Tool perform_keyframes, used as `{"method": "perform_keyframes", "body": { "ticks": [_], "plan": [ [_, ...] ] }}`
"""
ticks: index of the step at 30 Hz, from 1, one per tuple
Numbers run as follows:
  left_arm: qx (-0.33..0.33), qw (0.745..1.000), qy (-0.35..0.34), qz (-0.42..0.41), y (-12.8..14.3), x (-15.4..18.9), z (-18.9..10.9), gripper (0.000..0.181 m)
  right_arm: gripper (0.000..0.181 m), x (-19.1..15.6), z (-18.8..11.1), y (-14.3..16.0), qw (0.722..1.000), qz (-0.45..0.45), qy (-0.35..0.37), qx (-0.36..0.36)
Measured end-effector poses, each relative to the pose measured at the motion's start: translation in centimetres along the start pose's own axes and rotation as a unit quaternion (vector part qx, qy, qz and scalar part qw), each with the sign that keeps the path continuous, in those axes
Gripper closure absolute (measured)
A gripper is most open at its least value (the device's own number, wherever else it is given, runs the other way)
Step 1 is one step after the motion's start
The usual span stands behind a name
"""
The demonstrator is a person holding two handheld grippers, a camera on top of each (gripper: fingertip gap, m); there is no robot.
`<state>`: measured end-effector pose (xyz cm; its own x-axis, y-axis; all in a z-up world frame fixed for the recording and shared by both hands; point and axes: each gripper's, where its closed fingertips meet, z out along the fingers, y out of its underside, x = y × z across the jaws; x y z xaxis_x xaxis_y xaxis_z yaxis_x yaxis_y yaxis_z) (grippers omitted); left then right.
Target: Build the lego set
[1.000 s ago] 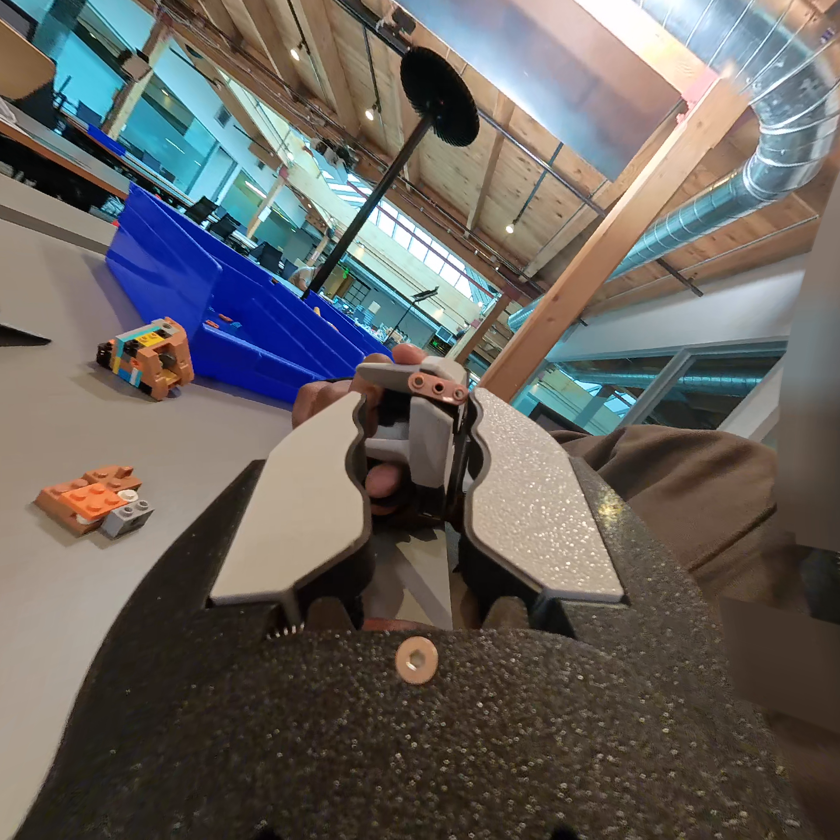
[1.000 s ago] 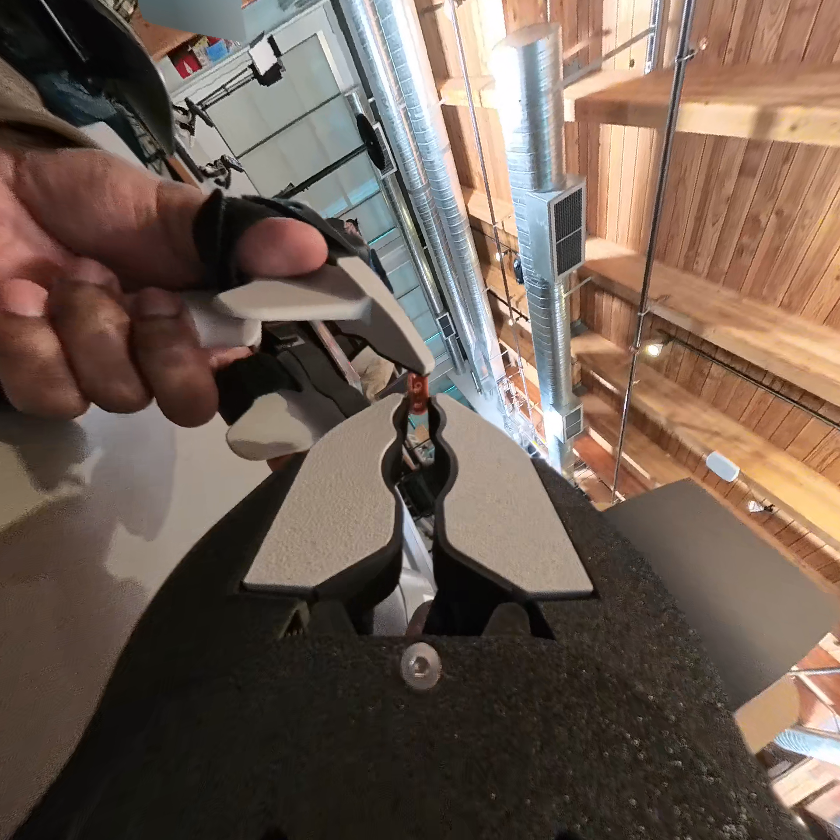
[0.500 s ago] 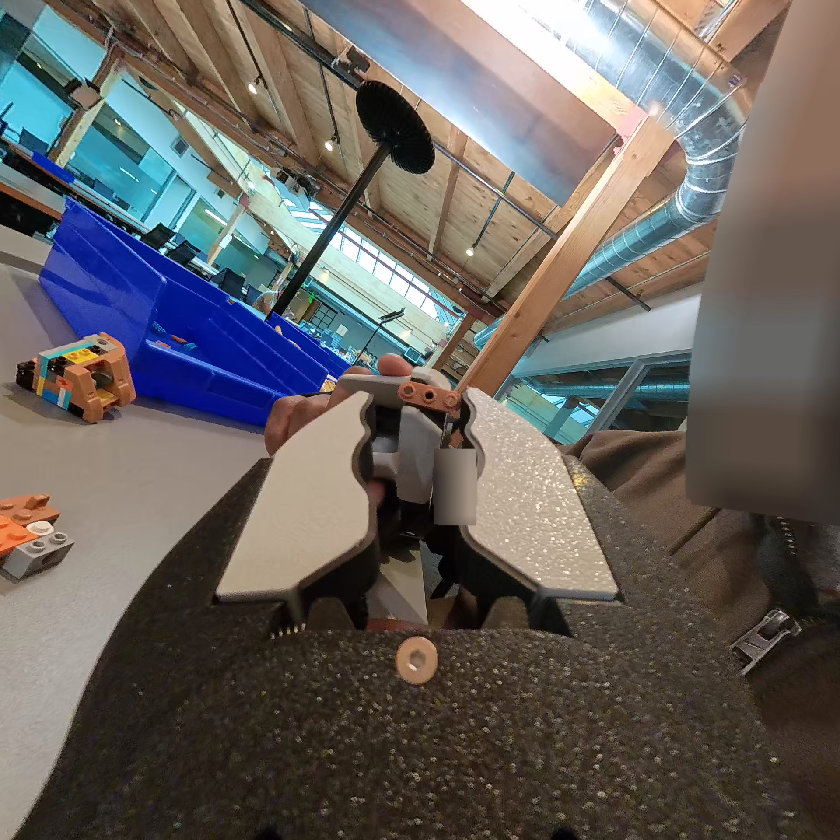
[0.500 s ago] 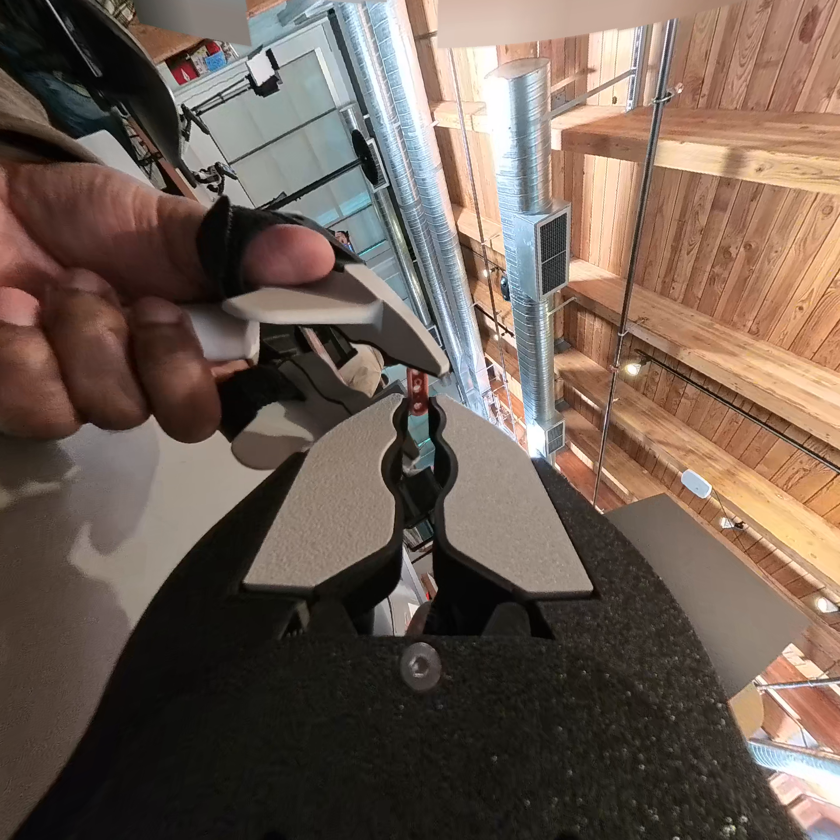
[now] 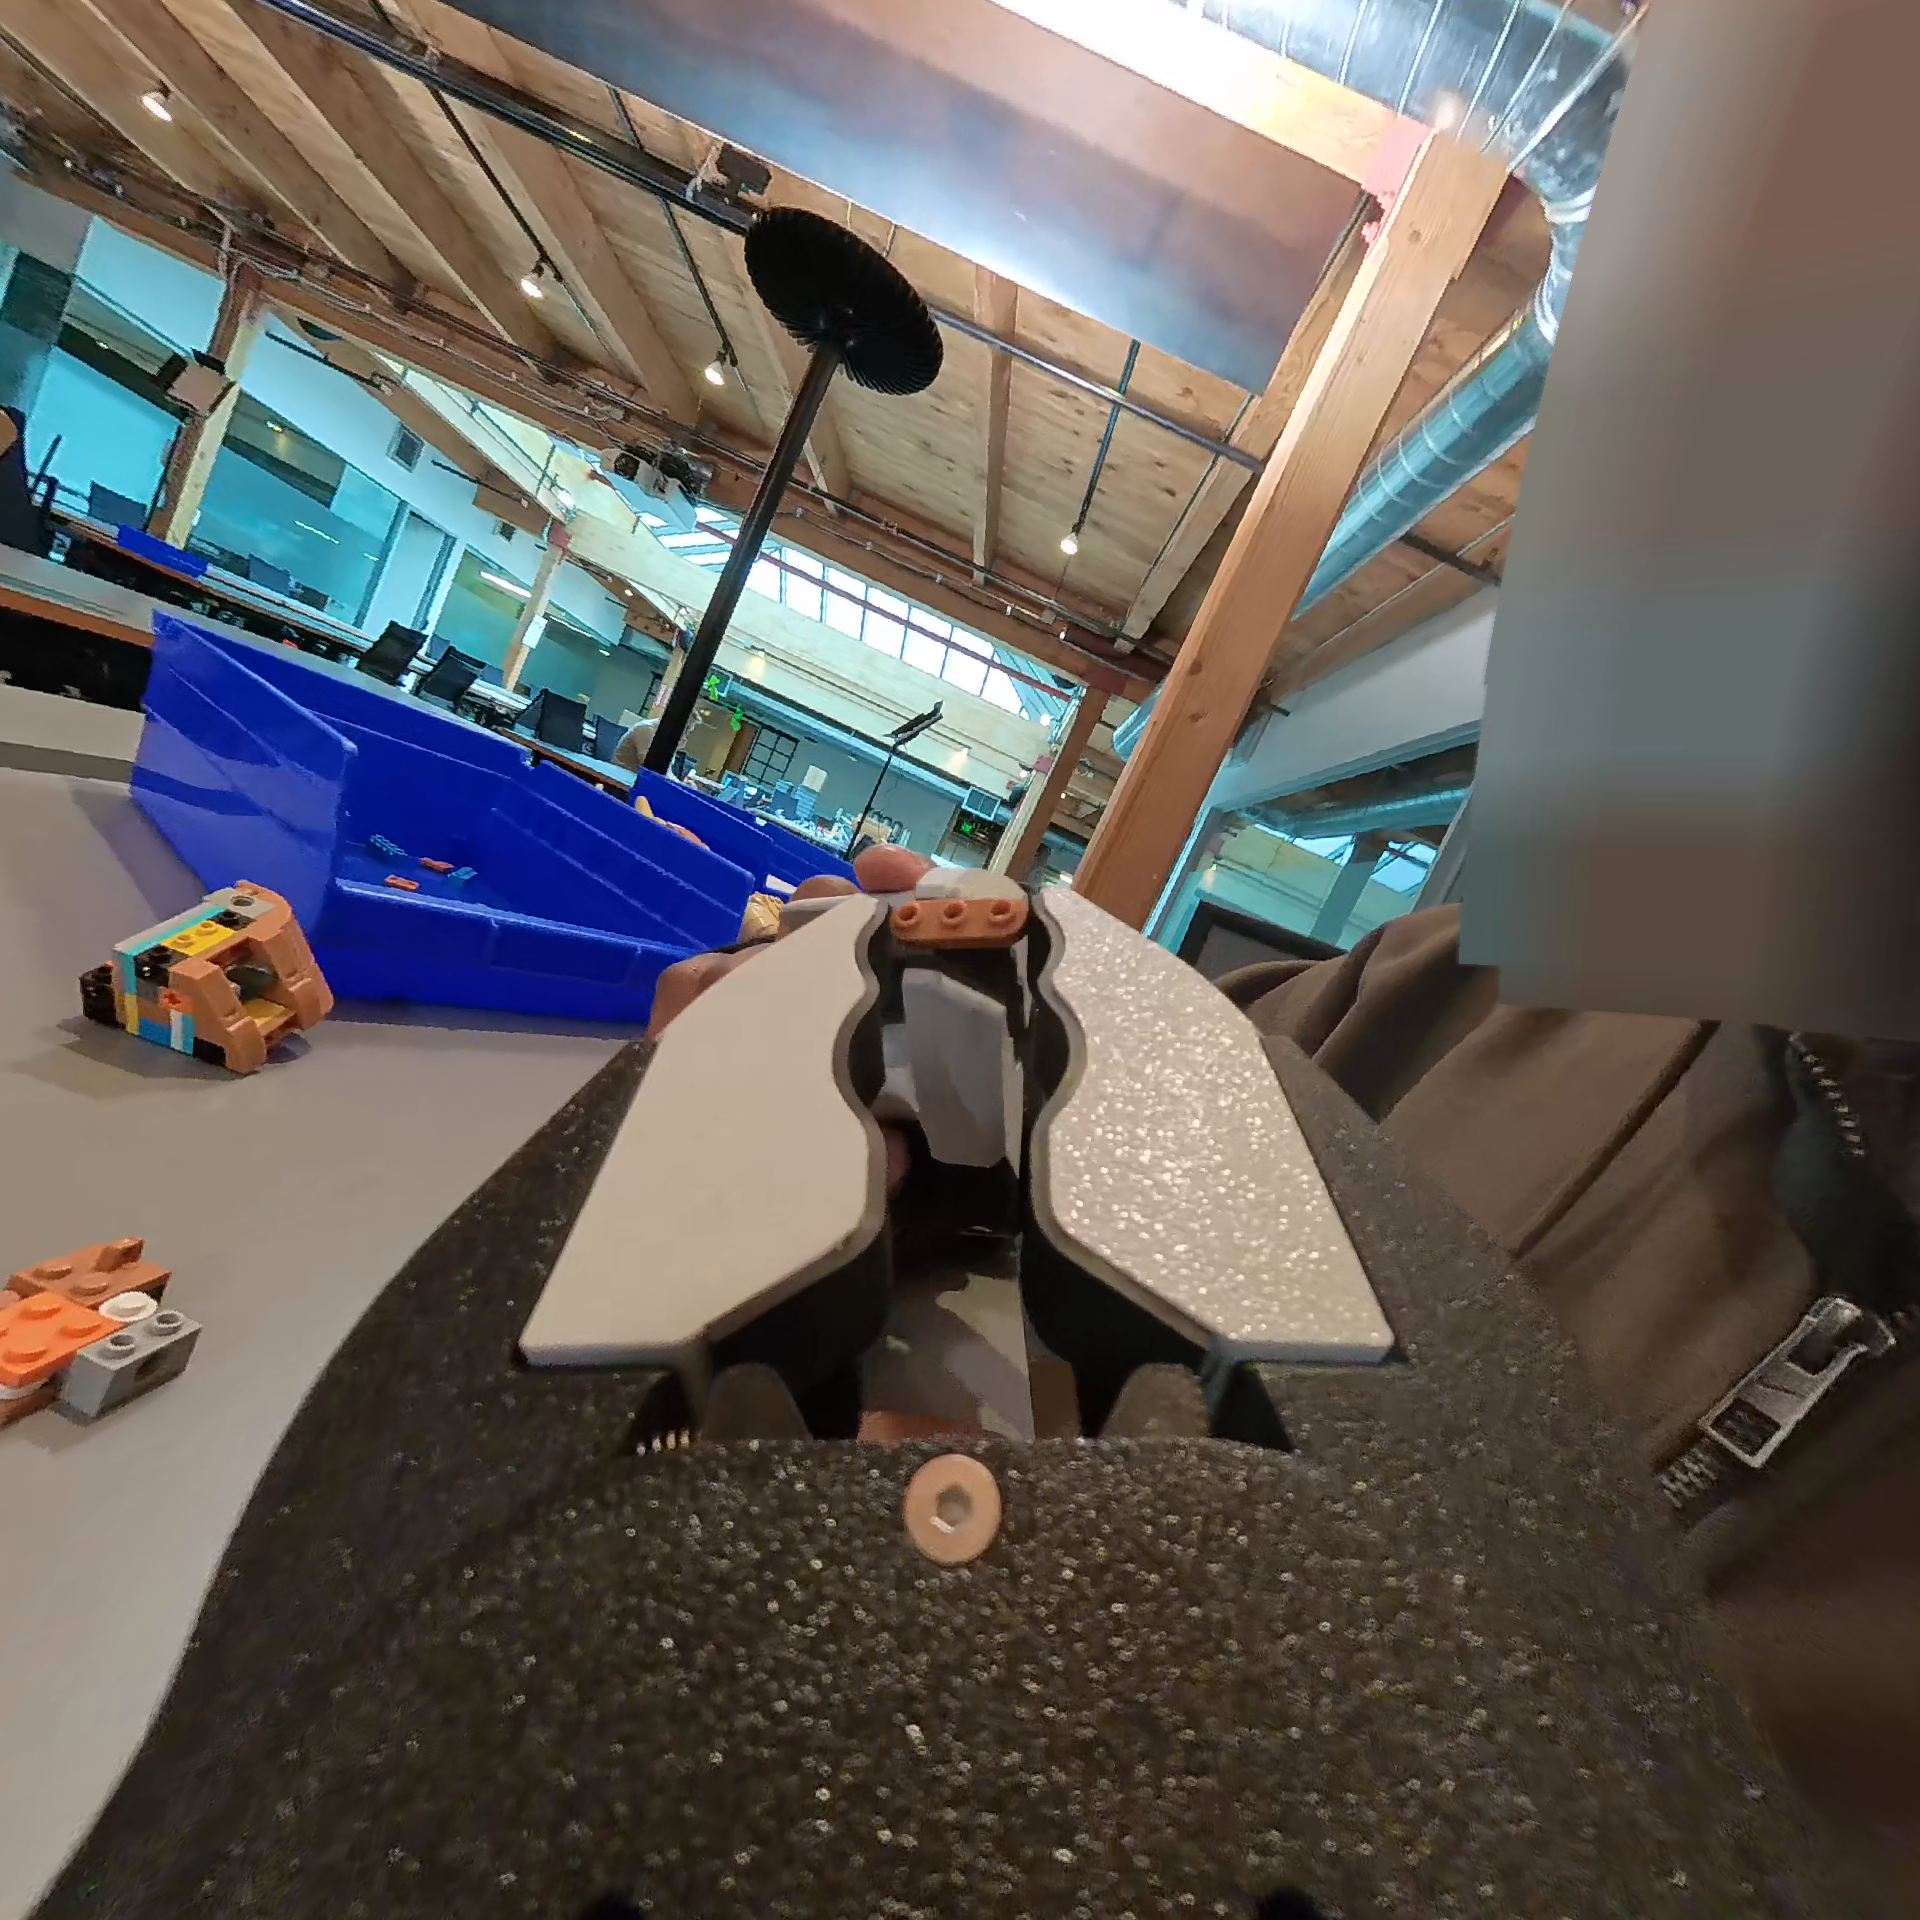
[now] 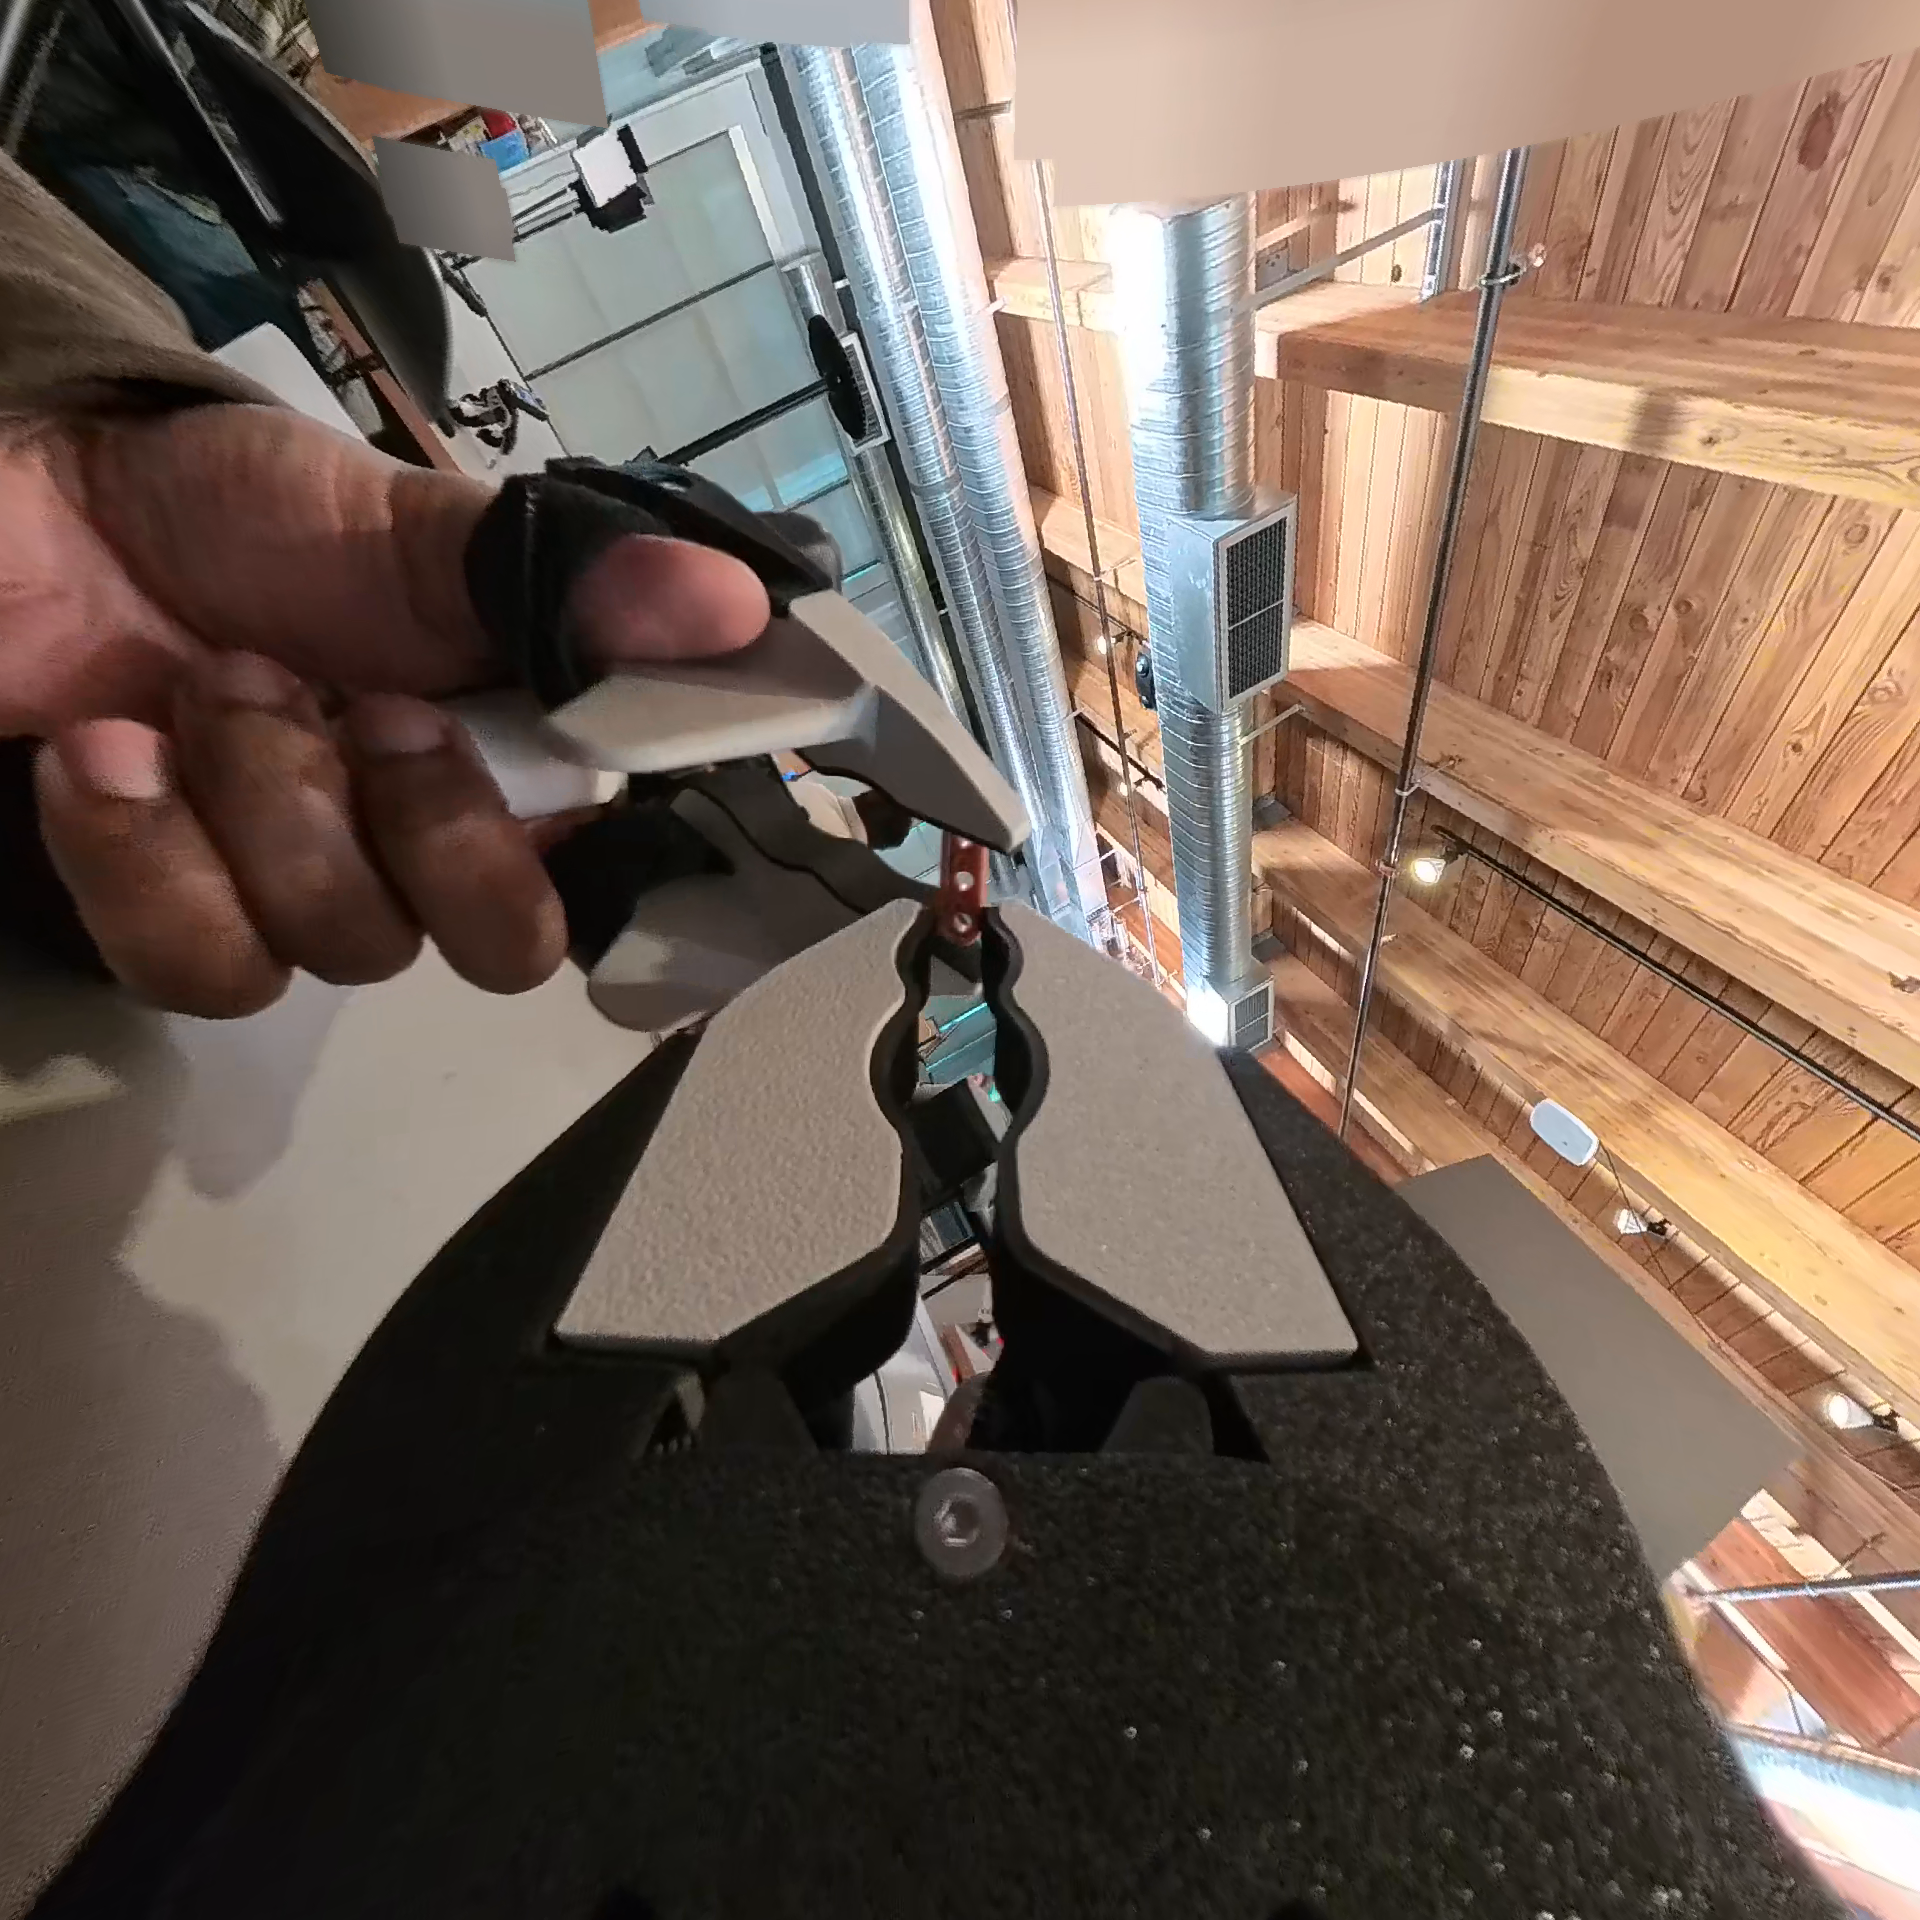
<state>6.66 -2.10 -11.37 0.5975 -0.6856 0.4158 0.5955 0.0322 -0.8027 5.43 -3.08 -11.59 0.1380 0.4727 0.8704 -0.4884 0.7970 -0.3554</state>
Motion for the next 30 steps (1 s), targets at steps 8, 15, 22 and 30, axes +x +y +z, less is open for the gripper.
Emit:
{"method": "perform_keyframes", "body": {
  "ticks": [8,15,22,30],
  "plan": [
    [-0.048,0.998,-0.021,0.035,0.5,-0.5,0.4,0.157,0.167,0.4,-1.2,0.9,0.999,0.035,-0.011,-0.022],
    [-0.196,0.956,-0.108,0.190,-2.8,-4.5,0.9,0.156,0.160,0.9,-1.4,7.9,0.976,0.164,-0.063,-0.129],
    [-0.215,0.836,-0.089,0.496,-5.9,-8.3,6.1,0.156,0.135,-1.5,-1.1,13.0,0.905,0.327,-0.149,-0.227],
    [-0.193,0.827,-0.130,0.511,-2.3,-14.4,9.3,0.156,0.136,-0.6,-2.4,14.3,0.901,0.344,-0.110,-0.241]
  ]
}}
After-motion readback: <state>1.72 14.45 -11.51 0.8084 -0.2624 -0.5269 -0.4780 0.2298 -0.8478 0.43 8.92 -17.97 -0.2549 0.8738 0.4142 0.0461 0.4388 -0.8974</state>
